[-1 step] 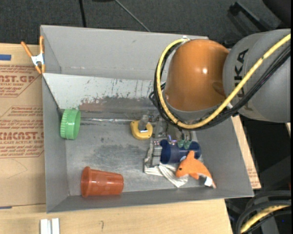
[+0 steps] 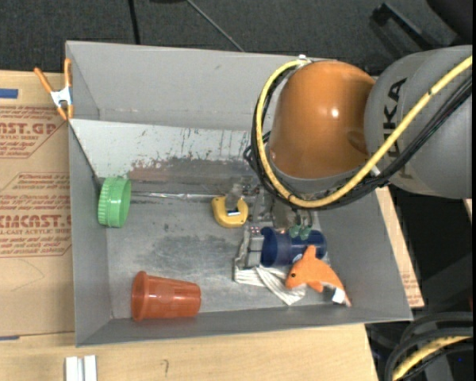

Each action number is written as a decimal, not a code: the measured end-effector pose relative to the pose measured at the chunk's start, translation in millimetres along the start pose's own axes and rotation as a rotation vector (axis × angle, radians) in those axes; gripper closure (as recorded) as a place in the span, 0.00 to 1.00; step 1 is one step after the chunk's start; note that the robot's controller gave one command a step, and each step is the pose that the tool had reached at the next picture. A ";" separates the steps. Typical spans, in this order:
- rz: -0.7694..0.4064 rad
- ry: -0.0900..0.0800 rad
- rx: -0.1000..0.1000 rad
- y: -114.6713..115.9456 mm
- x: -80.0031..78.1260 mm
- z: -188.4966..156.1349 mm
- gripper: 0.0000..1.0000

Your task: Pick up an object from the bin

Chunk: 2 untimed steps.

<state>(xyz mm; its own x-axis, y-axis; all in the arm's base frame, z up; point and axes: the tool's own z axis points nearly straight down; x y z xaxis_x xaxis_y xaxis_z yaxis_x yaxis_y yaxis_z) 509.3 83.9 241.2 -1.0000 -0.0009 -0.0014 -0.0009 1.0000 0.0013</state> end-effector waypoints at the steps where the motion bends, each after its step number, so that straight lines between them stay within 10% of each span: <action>1: -0.043 -0.006 0.001 -39.2 -5.8 62.9 0.00; 2: 0.172 0.000 0.000 -108.2 -16.5 81.7 0.00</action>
Offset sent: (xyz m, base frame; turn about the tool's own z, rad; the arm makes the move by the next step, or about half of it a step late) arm 0.0248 -0.1493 -0.0812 0.3132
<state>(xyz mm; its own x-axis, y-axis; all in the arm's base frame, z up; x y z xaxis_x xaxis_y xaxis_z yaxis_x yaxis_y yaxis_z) 526.0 -24.2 159.5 -0.9853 0.1707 -0.0007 0.1707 0.9853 0.0011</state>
